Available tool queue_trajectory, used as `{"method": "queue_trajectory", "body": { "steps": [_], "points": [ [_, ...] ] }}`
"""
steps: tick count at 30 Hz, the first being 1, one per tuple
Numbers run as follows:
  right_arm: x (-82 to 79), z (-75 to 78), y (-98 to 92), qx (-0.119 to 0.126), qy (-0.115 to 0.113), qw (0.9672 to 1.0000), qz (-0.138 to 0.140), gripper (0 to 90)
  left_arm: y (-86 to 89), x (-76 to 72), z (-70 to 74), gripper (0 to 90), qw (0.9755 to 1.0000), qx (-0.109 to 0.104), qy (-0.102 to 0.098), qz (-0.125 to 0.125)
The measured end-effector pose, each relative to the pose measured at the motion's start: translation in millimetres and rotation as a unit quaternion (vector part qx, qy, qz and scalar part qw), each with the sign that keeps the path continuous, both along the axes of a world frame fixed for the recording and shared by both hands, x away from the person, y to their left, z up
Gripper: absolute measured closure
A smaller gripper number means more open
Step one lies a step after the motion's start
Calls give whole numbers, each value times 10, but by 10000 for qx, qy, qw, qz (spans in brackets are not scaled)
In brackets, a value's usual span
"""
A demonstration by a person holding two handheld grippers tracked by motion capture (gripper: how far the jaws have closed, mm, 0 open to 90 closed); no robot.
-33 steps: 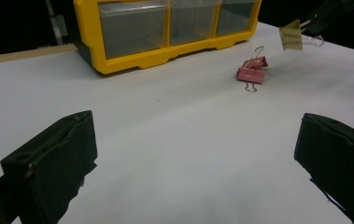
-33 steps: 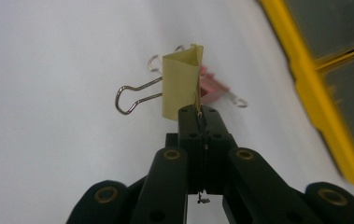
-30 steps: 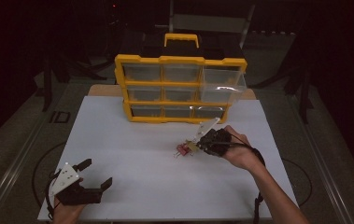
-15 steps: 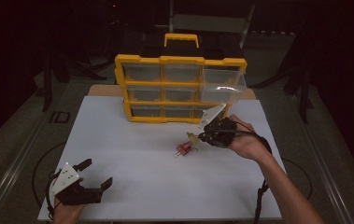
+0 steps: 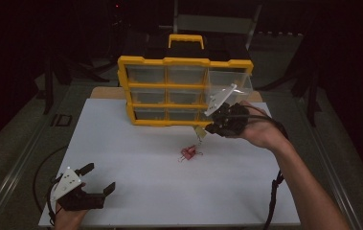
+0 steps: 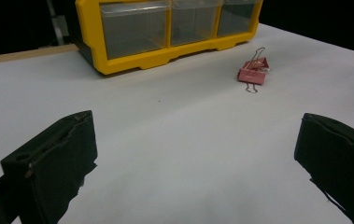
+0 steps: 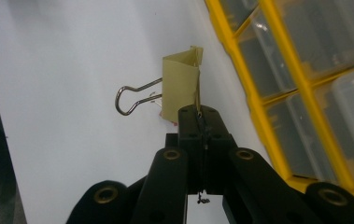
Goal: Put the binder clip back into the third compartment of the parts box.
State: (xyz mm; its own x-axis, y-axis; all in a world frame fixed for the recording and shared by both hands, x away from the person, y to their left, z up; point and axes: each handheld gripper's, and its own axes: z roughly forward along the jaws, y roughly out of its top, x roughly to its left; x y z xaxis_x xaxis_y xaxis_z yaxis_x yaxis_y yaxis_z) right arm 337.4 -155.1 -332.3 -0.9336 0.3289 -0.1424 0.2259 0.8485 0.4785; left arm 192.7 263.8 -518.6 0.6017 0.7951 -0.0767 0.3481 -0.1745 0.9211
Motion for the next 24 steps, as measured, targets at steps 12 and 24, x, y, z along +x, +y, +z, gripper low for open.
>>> {"method": "queue_trajectory", "body": {
  "steps": [12,24],
  "points": [
    [164,378,-27,204,88,9997,-70,886,2,3,-4,1,10000,-3,11,-4],
    [402,804,-222,808,75,9949,-595,886,-4,8,-10,1,10000,16,23,-30]
  ]
}}
